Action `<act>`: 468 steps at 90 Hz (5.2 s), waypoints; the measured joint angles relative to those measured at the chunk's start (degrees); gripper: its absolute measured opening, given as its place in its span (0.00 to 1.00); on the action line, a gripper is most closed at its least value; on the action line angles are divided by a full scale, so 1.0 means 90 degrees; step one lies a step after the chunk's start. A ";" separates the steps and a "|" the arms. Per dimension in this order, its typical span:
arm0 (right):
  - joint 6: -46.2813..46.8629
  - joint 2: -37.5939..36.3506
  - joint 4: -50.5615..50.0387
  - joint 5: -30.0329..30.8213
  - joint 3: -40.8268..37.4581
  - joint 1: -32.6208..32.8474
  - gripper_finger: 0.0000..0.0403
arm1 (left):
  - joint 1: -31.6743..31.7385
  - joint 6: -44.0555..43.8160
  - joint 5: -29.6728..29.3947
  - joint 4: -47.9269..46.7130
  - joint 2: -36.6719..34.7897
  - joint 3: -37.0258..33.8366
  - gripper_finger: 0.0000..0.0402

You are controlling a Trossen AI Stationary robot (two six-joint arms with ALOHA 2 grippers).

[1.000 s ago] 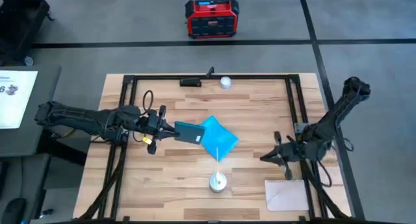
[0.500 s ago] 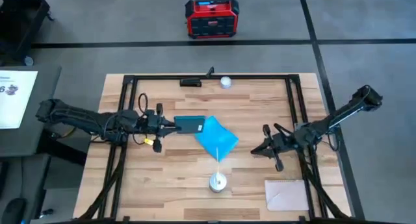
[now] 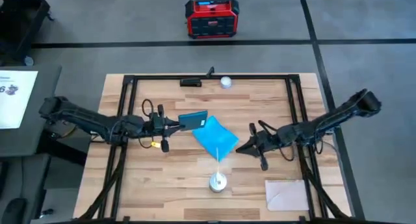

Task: Apply microfiber cloth
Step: Spray the back of the black tablet using the spray can

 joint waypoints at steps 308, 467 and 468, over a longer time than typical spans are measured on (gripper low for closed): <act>0.1361 0.3305 -0.6014 0.0024 0.5627 0.0504 0.00 | 0.0435 -0.0196 0.1183 0.3223 0.3149 0.0486 0.01; 0.1342 0.3736 -0.7033 0.0483 0.6392 0.0670 0.00 | -0.0146 -0.0073 -0.0086 0.3094 0.3056 0.0437 0.01; 0.1342 0.3736 -0.7061 0.0483 0.6423 0.0670 0.00 | -0.0160 -0.0070 -0.0124 0.3083 0.3045 0.0437 0.01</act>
